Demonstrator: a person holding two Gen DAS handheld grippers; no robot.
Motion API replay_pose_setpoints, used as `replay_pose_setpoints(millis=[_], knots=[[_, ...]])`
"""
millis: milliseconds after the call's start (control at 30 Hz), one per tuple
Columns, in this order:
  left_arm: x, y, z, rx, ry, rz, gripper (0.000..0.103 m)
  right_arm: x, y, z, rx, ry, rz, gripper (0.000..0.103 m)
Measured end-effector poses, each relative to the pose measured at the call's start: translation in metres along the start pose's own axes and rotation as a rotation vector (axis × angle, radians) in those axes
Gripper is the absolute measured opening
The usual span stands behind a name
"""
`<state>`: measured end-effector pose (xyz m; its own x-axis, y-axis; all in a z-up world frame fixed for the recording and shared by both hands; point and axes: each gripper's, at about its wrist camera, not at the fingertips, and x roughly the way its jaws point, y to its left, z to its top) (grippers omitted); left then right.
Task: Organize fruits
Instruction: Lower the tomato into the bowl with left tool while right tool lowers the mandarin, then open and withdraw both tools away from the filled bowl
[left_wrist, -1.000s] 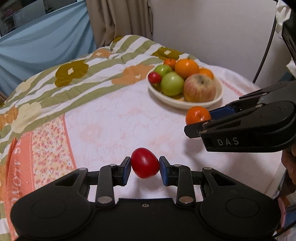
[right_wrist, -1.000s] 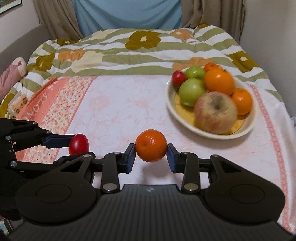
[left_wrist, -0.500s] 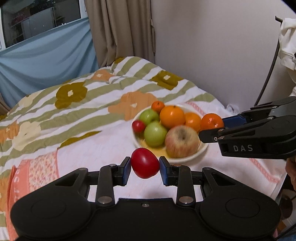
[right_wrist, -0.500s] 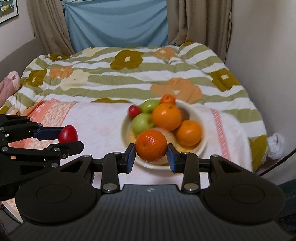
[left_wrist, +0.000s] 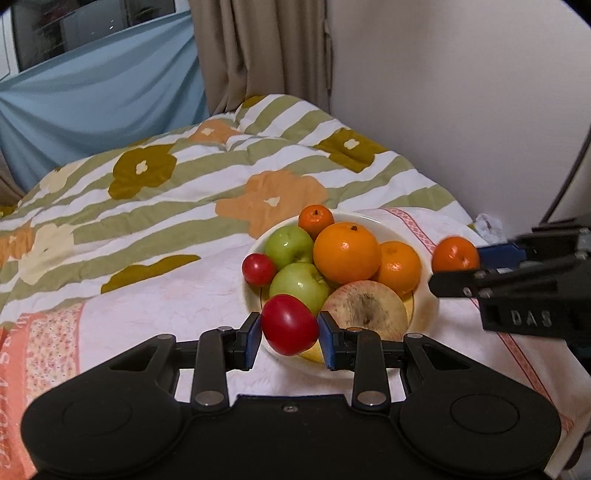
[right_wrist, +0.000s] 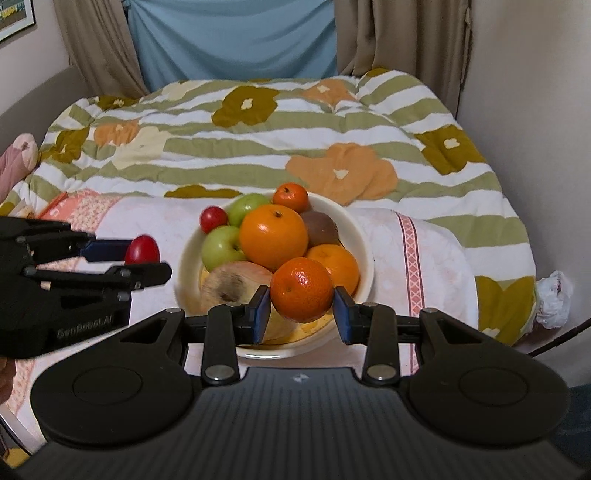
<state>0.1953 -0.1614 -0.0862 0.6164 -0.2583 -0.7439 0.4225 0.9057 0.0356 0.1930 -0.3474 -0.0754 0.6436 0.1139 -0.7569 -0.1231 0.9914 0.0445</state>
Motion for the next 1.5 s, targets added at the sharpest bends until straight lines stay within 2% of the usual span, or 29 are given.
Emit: replay_pose_setpoints(millis=[333,400,467,500,1000,1133,1433,1467,1500], knots=[[0.031,-0.007,0.006,-0.044,0.051,0.057,0.038,0.020,-0.021,-0.003,-0.020,0.030,0.038,0.051],[0.029,-0.008,0.006,-0.053,0.043,0.059,0.054,0.021,-0.023,-0.004,-0.018,0.033,0.042,0.051],[0.024,-0.009,0.007,-0.051,0.016,0.074,0.081,0.022,-0.025,-0.004,-0.016,0.034,0.045,0.051],[0.021,-0.010,0.007,-0.047,0.006,0.081,0.083,0.022,-0.026,-0.004,-0.016,0.034,0.046,0.051],[-0.021,-0.012,0.000,-0.080,-0.012,0.097,0.084,0.009,-0.028,-0.003,-0.032,0.007,0.060,0.051],[-0.030,-0.013,-0.004,-0.092,-0.019,0.125,0.084,0.012,-0.027,-0.005,-0.037,0.007,0.081,0.051],[-0.037,-0.014,-0.022,-0.122,0.031,0.178,0.083,0.028,-0.024,-0.014,-0.103,0.027,0.142,0.052],[-0.038,-0.014,-0.024,-0.128,0.033,0.181,0.083,0.029,-0.023,-0.014,-0.116,0.019,0.148,0.054],[-0.039,-0.014,-0.026,-0.131,0.033,0.182,0.083,0.029,-0.022,-0.016,-0.130,0.005,0.150,0.065]])
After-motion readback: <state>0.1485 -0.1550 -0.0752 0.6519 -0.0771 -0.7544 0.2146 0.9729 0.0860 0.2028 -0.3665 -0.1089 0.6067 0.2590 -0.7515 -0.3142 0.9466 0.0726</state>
